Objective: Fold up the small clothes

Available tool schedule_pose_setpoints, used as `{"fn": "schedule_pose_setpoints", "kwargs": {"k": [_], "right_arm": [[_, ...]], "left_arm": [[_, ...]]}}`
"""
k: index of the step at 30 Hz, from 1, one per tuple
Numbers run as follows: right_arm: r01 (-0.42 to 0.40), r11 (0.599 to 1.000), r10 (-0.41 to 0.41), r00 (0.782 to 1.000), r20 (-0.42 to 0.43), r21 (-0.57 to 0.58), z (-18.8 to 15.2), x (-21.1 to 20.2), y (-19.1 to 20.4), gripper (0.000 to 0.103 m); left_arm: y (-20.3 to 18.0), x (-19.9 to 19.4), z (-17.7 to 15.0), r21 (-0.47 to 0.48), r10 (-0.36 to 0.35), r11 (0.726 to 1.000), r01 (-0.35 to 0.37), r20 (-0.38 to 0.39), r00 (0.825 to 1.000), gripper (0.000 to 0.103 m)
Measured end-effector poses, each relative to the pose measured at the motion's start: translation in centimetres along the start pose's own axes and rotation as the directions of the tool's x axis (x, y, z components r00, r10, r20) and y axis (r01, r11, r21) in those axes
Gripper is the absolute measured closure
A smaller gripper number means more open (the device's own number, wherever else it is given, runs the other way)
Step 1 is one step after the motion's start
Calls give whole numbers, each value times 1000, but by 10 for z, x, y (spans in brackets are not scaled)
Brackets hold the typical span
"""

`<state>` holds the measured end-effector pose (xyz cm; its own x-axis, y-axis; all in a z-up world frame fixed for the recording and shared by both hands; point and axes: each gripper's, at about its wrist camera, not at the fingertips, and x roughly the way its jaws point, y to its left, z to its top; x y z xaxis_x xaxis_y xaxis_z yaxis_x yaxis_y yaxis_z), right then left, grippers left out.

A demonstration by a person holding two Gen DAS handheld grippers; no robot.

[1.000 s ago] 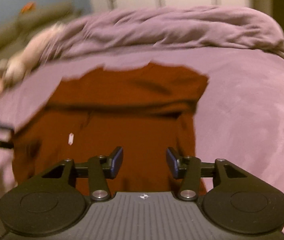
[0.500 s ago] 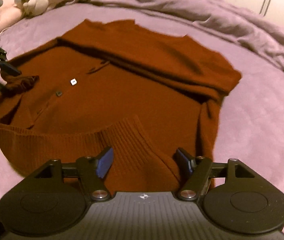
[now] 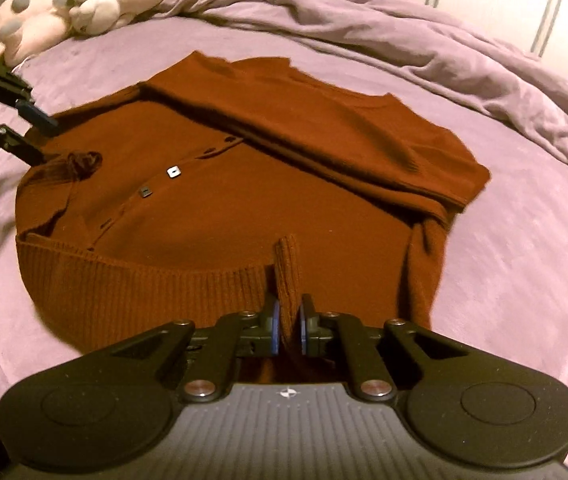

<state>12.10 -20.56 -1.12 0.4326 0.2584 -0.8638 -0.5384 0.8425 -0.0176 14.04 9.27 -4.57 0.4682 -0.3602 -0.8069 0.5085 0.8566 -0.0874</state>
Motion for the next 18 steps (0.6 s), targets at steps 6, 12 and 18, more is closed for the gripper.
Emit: {"fn": "schedule_pose_setpoints", "kwargs": {"k": [6, 12, 18], "right_arm": [[12, 1000, -11, 1000, -15, 29, -7, -1, -7, 95], [-8, 998, 10, 1000, -28, 64, -6, 6, -11, 92], [-66, 994, 70, 997, -42, 91, 1, 16, -16, 77]], "left_arm": [[-10, 21, -2, 116, 22, 993, -13, -74, 997, 48], [-19, 31, 4, 150, 59, 987, -49, -60, 996, 58], [-8, 29, 8, 101, 41, 994, -35, -53, 998, 83]]}}
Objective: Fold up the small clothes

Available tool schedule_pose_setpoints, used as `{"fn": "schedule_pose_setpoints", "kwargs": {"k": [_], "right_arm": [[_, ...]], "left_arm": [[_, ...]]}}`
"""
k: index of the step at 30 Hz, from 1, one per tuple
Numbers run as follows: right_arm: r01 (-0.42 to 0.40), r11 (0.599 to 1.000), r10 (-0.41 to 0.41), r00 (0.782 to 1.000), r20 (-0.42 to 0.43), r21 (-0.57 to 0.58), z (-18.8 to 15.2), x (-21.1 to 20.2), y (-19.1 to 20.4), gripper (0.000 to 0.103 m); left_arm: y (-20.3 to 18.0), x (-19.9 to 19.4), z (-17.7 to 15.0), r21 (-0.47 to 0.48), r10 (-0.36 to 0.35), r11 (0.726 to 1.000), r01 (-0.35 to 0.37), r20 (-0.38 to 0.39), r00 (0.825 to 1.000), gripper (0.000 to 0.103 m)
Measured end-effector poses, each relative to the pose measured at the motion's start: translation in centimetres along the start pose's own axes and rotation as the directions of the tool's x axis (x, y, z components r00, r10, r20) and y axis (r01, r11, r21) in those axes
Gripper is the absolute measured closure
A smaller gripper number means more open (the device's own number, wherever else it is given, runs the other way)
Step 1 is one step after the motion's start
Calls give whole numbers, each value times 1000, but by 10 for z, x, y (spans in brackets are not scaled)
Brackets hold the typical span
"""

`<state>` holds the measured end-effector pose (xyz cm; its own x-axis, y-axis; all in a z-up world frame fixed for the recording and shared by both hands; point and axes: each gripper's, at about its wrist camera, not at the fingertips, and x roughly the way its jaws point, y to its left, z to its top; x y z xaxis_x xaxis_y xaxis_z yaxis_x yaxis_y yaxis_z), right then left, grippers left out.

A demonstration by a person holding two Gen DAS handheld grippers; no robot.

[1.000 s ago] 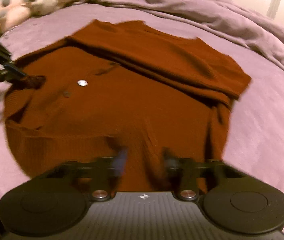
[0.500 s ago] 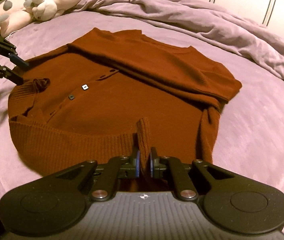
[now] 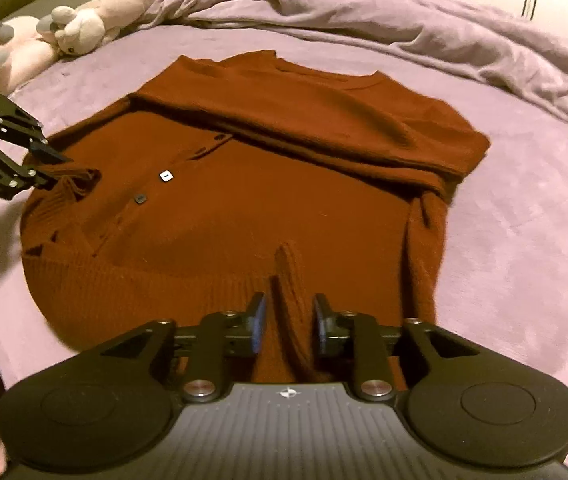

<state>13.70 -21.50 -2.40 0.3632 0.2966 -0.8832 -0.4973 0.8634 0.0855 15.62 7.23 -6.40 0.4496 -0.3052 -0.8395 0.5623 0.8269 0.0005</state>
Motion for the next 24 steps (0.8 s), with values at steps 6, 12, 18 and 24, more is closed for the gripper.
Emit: {"fn": "schedule_pose_setpoints", "kwargs": {"k": [6, 12, 18, 24], "right_arm": [[57, 997, -55, 998, 32, -56, 2, 0, 16, 94], [138, 989, -126, 975, 185, -53, 27, -30, 16, 97], [224, 968, -249, 912, 326, 113, 78, -43, -21, 103], [84, 992, -98, 983, 154, 94, 69, -15, -29, 93]], "left_arm": [[-5, -10, -1, -72, 56, 996, -54, 29, 998, 91], [5, -61, 18, -175, 112, 981, -79, 187, 976, 91], [45, -77, 53, -302, 228, 944, -137, 293, 929, 94], [45, -39, 40, -257, 176, 959, -122, 196, 965, 94]]}}
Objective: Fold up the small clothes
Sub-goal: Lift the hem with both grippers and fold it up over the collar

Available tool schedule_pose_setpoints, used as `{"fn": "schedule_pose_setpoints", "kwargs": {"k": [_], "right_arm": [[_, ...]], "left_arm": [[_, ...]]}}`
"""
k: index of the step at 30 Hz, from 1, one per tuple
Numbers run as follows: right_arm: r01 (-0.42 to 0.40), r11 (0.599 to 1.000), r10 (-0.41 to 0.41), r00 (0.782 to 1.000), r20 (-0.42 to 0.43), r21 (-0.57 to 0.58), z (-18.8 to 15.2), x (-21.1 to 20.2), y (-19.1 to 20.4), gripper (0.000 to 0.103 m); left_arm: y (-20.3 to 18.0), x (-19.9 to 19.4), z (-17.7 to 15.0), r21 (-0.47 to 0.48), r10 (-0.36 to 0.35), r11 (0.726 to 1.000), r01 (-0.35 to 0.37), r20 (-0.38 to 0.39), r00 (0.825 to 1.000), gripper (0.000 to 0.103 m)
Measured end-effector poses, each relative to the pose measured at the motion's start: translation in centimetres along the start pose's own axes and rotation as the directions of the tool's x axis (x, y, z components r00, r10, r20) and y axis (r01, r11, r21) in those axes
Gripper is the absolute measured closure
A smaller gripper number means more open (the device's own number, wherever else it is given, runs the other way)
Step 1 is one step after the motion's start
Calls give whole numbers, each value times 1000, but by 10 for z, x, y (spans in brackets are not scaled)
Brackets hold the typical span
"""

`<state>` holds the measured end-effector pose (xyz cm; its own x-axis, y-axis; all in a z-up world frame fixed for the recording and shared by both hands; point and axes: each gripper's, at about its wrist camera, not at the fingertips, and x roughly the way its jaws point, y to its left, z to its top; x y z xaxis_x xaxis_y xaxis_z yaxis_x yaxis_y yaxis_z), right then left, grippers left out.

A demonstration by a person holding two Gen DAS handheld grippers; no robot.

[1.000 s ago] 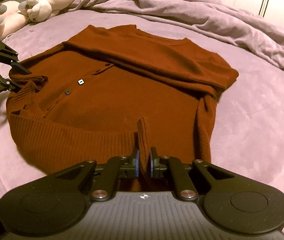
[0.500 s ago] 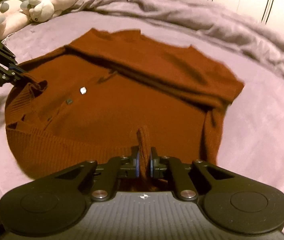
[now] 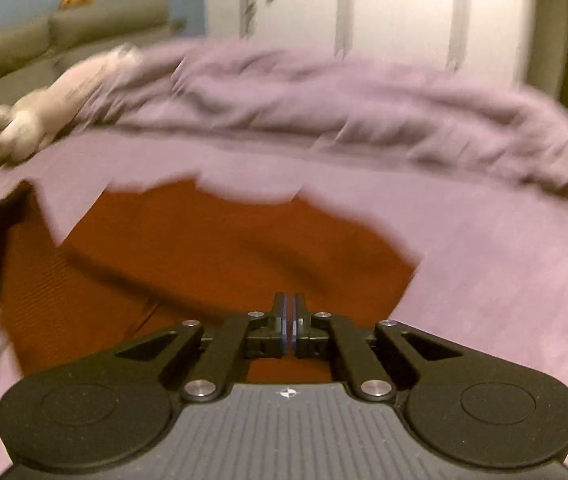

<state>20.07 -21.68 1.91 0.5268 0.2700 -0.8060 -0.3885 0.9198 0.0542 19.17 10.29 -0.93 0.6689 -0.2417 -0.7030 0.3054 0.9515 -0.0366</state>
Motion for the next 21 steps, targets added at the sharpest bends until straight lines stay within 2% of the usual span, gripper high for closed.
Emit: {"fn": "schedule_pose_setpoints", "kwargs": {"k": [1, 2, 3, 4, 8, 9, 11, 13, 14, 16, 17, 18, 21], "right_arm": [[-2, 1000, 1, 999, -37, -30, -10, 2, 4, 78], [-1, 999, -2, 998, -69, -52, -21, 4, 8, 68], [-1, 998, -6, 995, -98, -69, -30, 7, 9, 50], [5, 996, -15, 993, -120, -85, -39, 8, 11, 44], [-25, 997, 10, 981, -194, -77, -60, 16, 10, 44], [-33, 996, 16, 982, -190, -87, -61, 18, 13, 44], [-38, 992, 15, 984, -178, -124, -65, 18, 20, 50], [-63, 989, 39, 984, -173, -136, -64, 19, 23, 68], [-71, 987, 46, 985, -167, -144, -65, 20, 24, 71], [-80, 981, 53, 987, -153, -179, -67, 20, 29, 85], [-76, 976, 46, 988, -147, -203, -69, 17, 34, 87], [-67, 971, 37, 990, -134, -231, -70, 16, 39, 94], [-45, 965, 22, 996, -88, -260, -65, 10, 46, 97]], "left_arm": [[-2, 6, -9, 5, -4, 1000, 4, -23, 1000, 94], [-1, 11, -16, -12, -19, 1000, 19, -46, 999, 94], [2, 14, -22, -29, -37, 999, 35, -60, 998, 94], [3, 16, -27, -47, -50, 998, 47, -69, 996, 94], [3, 22, -39, -62, -93, 994, 88, -93, 991, 92], [2, 24, -40, -56, -99, 994, 94, -98, 990, 90], [-3, 31, -42, -34, -100, 995, 97, -117, 988, 86], [-6, 38, -43, -28, -106, 994, 103, -131, 986, 81], [-6, 40, -43, -31, -109, 994, 105, -131, 985, 81], [-3, 44, -43, -59, -117, 992, 110, -129, 985, 80], [-2, 45, -42, -69, -112, 992, 104, -124, 986, 84], [-1, 44, -42, -71, -101, 993, 94, -117, 988, 92], [0, 39, -35, -70, -43, 997, 37, -85, 995, 94]]}}
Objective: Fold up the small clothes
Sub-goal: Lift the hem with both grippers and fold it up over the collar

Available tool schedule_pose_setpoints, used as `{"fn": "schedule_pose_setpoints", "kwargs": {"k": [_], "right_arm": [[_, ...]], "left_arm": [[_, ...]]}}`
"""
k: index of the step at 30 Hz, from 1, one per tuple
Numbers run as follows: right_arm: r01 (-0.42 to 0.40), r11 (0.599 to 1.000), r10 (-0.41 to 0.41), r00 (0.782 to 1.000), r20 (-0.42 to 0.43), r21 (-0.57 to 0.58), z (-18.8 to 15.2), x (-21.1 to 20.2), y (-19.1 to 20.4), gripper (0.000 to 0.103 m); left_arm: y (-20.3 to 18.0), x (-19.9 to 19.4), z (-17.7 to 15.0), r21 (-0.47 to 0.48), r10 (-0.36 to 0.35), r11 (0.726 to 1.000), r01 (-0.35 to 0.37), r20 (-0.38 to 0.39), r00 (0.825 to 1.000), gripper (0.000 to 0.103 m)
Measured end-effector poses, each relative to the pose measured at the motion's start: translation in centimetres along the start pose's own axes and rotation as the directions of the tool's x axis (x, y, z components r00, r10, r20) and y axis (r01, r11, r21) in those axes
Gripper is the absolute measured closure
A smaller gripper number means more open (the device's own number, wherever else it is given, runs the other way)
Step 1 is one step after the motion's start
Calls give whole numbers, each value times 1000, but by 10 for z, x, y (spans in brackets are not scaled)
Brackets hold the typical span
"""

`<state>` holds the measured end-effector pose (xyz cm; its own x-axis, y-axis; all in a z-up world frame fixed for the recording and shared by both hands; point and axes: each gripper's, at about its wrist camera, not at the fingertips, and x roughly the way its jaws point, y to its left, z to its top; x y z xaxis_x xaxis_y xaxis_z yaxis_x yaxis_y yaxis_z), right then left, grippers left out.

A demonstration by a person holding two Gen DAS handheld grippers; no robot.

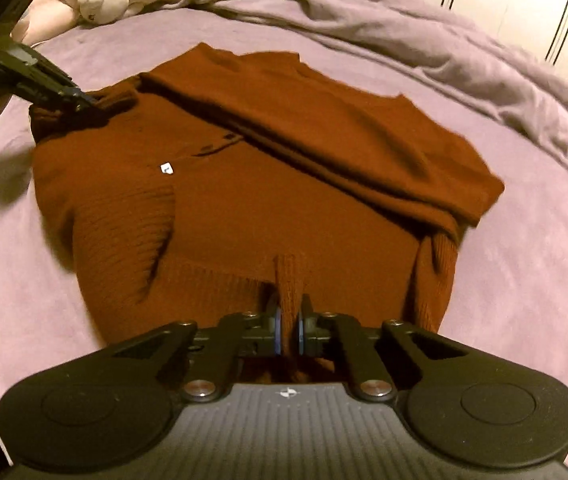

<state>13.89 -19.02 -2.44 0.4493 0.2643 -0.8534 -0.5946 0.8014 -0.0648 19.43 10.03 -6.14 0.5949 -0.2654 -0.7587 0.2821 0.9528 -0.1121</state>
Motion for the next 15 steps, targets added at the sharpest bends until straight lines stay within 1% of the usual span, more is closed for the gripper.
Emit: {"fn": "schedule_pose_setpoints", "kwargs": {"k": [3, 6, 9, 11, 13, 14, 15], "right_arm": [[33, 999, -34, 996, 86, 7, 16, -14, -5, 97], [85, 996, -90, 979, 181, 35, 39, -28, -17, 97], [144, 987, -158, 952, 261, 70, 65, -34, -34, 97], [178, 975, -210, 929, 305, 130, 83, -33, -50, 97], [201, 961, -252, 917, 309, 188, 98, -20, -69, 97], [218, 952, -276, 913, 299, 213, 103, -11, -76, 97], [223, 944, -289, 916, 279, 243, 108, 2, -84, 97]], "left_arm": [[2, -15, 11, 2, 25, 1000, -25, 55, 998, 95], [6, -36, 31, -11, 43, 999, -42, 139, 989, 95], [14, -54, 59, -30, 97, 995, -93, 241, 966, 95], [25, -59, 79, -76, 136, 990, -119, 292, 947, 95], [32, -52, 93, -89, 203, 979, -184, 308, 929, 94], [37, -43, 97, -99, 222, 975, -201, 298, 928, 94], [44, -31, 100, -112, 226, 973, -203, 272, 935, 94]]}}
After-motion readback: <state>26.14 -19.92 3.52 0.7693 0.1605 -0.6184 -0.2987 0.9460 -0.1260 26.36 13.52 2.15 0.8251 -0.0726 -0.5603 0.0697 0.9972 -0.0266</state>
